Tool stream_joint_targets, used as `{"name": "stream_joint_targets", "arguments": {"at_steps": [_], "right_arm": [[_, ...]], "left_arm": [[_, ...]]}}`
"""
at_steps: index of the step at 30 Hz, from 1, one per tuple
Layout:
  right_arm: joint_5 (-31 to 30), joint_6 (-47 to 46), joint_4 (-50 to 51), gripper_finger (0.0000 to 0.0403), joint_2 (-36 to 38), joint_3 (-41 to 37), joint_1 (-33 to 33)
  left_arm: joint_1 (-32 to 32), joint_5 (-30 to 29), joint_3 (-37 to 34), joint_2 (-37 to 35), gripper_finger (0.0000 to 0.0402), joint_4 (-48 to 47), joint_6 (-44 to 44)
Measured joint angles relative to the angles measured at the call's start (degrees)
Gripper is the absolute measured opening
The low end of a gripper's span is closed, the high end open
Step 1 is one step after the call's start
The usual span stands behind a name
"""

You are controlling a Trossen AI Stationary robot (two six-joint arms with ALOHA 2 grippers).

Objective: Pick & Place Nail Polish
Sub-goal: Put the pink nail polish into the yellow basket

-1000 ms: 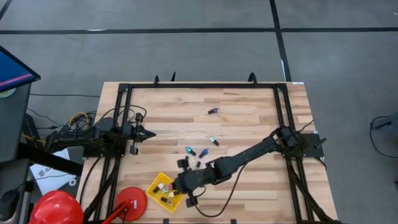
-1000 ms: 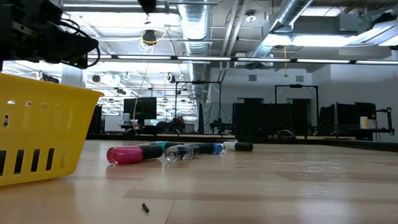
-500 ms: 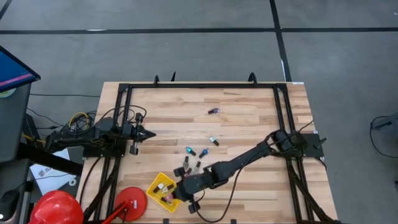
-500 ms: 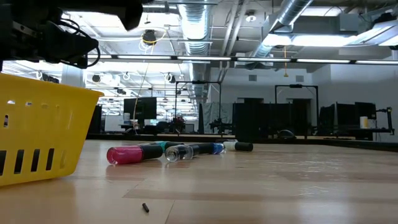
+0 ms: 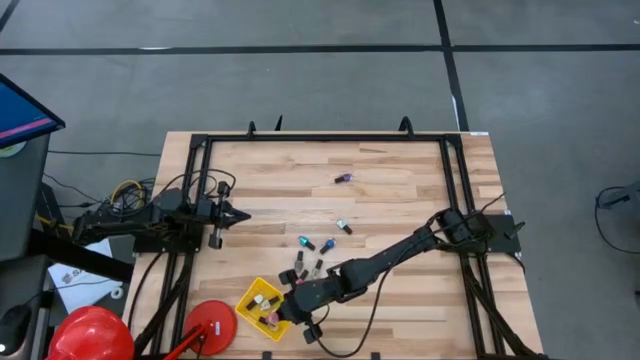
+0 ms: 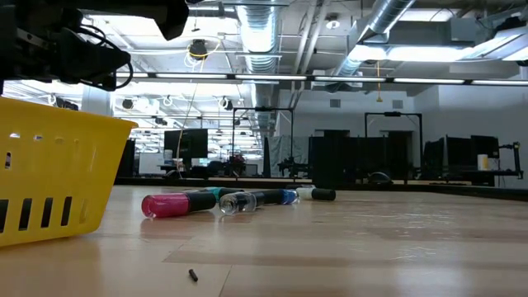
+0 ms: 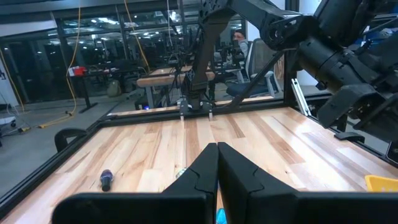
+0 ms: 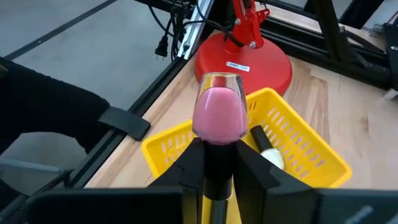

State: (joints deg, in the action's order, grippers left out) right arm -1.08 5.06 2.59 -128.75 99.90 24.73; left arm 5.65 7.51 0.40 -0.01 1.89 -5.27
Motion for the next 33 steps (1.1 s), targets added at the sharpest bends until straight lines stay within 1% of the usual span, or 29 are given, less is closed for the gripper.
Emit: {"name": "stream_joint_targets", "arguments": {"at_steps": [3,5,11,16,24,33], "right_arm": [[0.00,0.02,-0.02,0.0046,-0.02,0.00,0.00],[0.02,-0.09,-1.77,0.0046,-1.56,0.19,0.00],[1.15,0.33,-2.88,0.0046,-4.63,-0.02,-0.20],[1.16,0.52,-2.26,0.0046,-4.70,0.00,-0.74],[1.29,0.96,2.16,0.0050,-4.72,0.00,-1.72],[1.60,0.96,3.60,0.0052,-4.72,0.00,-2.10]], "left_arm": [[0.00,0.00,-0.02,0.00,0.0001,0.02,-0.01],[0.00,0.02,-0.02,0.00,0.0001,0.02,-0.01],[0.00,0.04,-0.04,0.00,0.0001,0.17,0.01],[0.00,0.04,-0.04,0.00,0.0001,0.22,0.01],[0.00,0.04,-0.07,0.00,0.0001,0.26,0.01],[0.00,0.04,-0.07,0.00,0.0001,0.28,0.01]]}}
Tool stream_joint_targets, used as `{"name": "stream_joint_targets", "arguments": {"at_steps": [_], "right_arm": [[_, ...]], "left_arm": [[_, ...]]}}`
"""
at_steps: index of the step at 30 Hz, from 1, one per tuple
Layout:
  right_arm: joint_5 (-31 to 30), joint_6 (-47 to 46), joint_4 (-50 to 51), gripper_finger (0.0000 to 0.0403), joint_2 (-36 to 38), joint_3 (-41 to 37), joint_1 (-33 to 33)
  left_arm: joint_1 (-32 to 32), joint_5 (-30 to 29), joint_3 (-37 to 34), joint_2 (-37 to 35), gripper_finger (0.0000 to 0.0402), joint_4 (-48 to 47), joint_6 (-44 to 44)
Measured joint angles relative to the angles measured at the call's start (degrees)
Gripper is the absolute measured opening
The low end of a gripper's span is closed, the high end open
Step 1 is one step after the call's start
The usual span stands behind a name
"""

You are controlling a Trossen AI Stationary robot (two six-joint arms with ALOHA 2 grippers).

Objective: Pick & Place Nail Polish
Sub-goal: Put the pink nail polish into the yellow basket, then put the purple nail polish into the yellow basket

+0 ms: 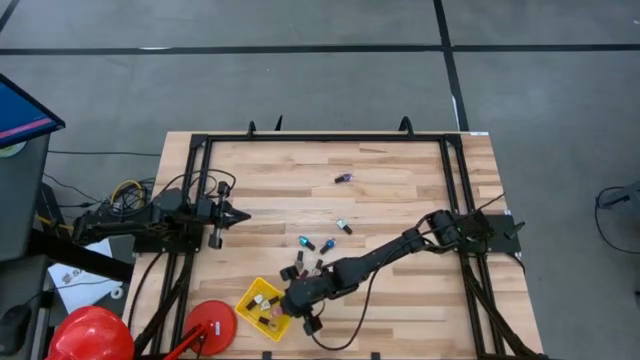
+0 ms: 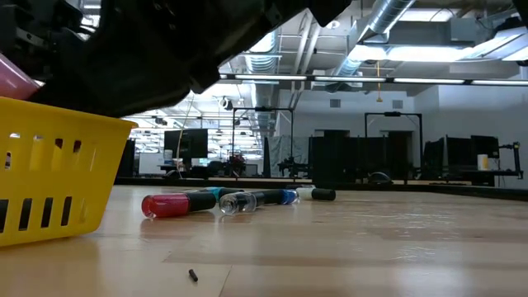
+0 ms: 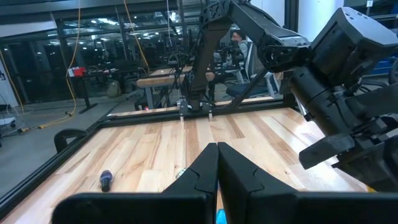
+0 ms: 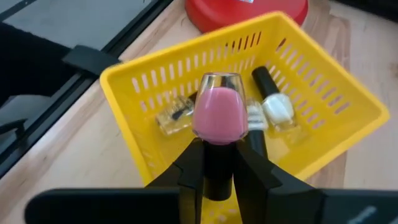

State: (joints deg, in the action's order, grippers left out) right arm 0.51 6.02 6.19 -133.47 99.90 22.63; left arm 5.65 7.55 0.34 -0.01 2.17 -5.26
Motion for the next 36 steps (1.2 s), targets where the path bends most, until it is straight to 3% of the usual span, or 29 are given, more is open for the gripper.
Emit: {"name": "stream_joint_targets", "arguments": {"at_steps": [10,21,27,32,36], "right_arm": [[0.15,0.02,1.10,0.0084,0.00,0.00,0.02],[0.15,2.43,1.01,0.0087,0.01,0.00,0.04],[-0.27,6.52,2.97,0.0087,4.01,-0.04,0.07],[-6.91,7.52,12.47,0.0087,10.62,0.02,-0.97],[-14.63,7.47,26.01,0.0088,15.88,0.02,-3.35]], "left_arm": [[-0.01,0.00,-0.02,0.00,0.0001,0.13,0.00],[-0.01,0.00,-0.02,0.00,0.0001,0.31,0.00],[-0.02,0.06,-0.02,0.00,0.0001,0.48,0.00],[-0.01,0.17,-0.02,0.00,0.0001,0.57,0.00],[-0.01,0.17,-0.02,0.00,0.0001,0.61,0.00]]}}
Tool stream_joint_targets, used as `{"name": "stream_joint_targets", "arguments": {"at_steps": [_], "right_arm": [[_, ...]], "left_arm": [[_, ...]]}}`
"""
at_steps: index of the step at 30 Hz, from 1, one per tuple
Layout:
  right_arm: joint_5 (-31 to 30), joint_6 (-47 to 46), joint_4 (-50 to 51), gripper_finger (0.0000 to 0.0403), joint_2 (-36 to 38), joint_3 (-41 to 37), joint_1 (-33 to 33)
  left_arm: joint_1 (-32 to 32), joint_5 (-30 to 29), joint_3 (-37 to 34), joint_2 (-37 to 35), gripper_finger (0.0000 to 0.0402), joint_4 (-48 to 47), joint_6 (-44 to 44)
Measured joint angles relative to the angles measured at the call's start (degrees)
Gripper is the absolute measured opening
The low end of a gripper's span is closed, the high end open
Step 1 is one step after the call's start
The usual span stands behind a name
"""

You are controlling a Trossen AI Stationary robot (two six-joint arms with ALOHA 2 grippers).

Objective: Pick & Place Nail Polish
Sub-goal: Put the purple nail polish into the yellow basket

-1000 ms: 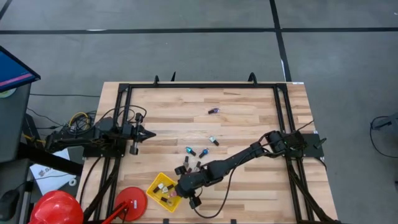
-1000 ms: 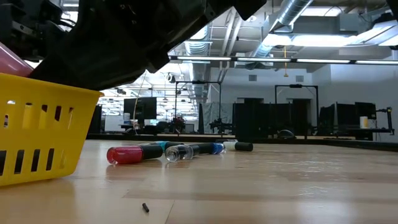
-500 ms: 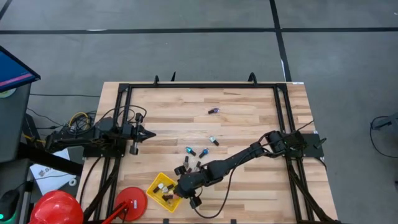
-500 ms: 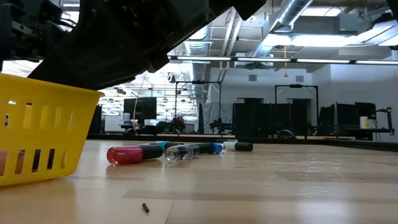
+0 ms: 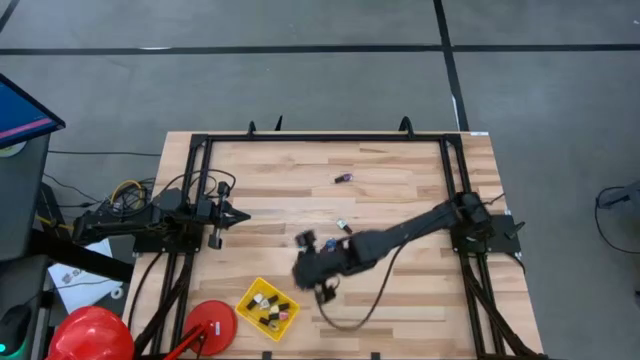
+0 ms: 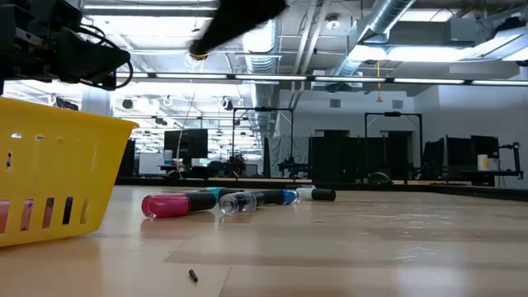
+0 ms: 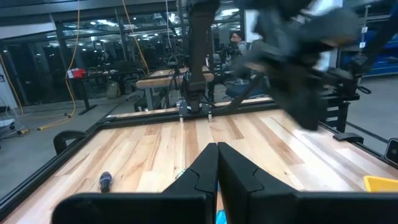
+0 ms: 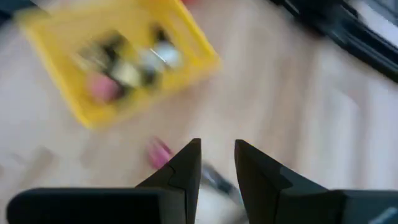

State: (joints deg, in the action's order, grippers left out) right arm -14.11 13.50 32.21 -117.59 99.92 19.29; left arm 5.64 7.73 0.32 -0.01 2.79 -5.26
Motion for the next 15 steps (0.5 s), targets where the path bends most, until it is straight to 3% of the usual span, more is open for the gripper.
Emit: {"name": "stream_joint_targets", "arguments": {"at_steps": [4,9,15], "right_arm": [[-1.84,-1.89,13.06,0.0101,4.16,0.00,-4.01],[-1.81,-2.35,26.36,0.0162,7.76,-0.02,-10.98],[2.50,3.79,29.69,0.0247,8.09,-0.04,-21.63]], "left_arm": [[0.01,-0.02,0.00,0.00,0.0001,0.04,0.00],[-0.01,-0.18,0.00,0.00,0.0001,0.15,0.00],[0.00,-0.20,0.00,0.00,0.0001,0.22,0.00]]}}
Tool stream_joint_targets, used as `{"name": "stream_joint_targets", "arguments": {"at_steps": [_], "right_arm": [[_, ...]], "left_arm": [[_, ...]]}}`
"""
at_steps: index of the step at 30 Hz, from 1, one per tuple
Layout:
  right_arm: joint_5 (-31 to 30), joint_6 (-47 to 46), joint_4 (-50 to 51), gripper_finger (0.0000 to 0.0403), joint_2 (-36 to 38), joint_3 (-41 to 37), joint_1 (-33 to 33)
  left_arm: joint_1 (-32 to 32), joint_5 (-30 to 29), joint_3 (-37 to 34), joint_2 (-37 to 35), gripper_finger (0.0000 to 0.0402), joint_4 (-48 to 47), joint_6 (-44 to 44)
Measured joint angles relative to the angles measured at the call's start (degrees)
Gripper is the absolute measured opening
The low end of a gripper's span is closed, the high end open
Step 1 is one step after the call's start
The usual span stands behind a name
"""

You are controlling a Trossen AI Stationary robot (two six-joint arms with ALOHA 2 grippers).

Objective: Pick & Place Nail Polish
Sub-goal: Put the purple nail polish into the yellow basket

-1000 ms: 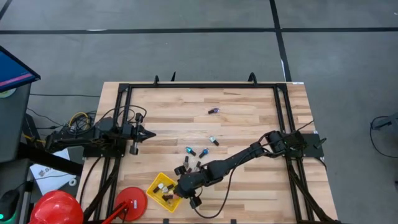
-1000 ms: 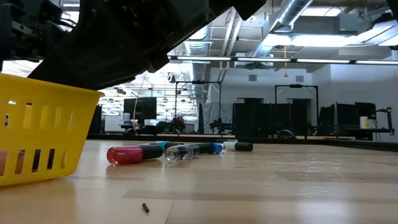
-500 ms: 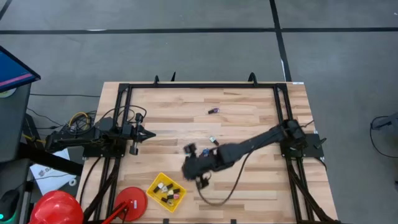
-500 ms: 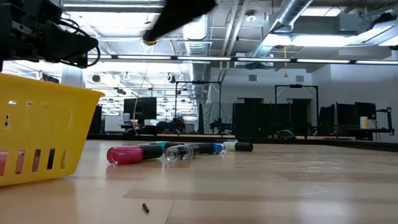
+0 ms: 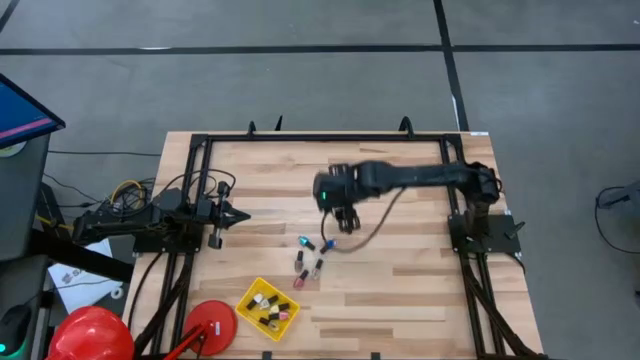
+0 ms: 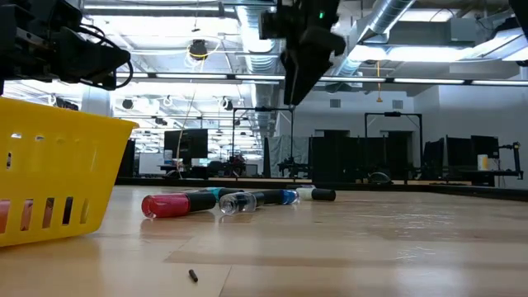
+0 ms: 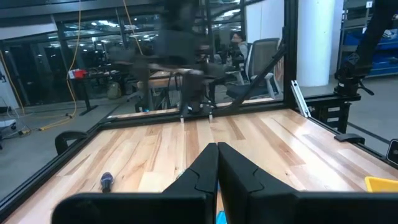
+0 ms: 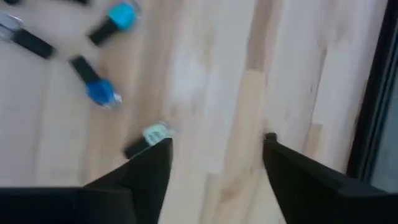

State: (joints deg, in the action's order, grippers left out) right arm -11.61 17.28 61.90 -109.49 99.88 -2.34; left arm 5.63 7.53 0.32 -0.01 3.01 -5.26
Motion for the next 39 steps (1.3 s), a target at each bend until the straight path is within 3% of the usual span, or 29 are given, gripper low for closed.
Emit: {"name": "stream_joint_targets", "arguments": {"at_steps": [6,21,29,39], "right_arm": [[8.69,9.28,-1.30,0.0259,-2.34,-0.05,-10.43],[12.08,20.19,-7.11,0.0255,-11.97,-0.05,-26.25],[13.35,20.43,-6.05,0.0254,-16.65,-0.05,-28.11],[16.52,20.23,-5.63,0.0254,-16.23,0.00,-25.14]], "left_arm": [[-0.01,0.00,0.00,0.00,0.0001,0.02,0.00],[0.00,0.00,0.00,0.00,0.0001,0.02,0.00],[0.00,0.00,0.00,0.00,0.0001,0.02,0.00],[-0.01,0.00,0.00,0.00,0.0001,0.00,0.00]]}}
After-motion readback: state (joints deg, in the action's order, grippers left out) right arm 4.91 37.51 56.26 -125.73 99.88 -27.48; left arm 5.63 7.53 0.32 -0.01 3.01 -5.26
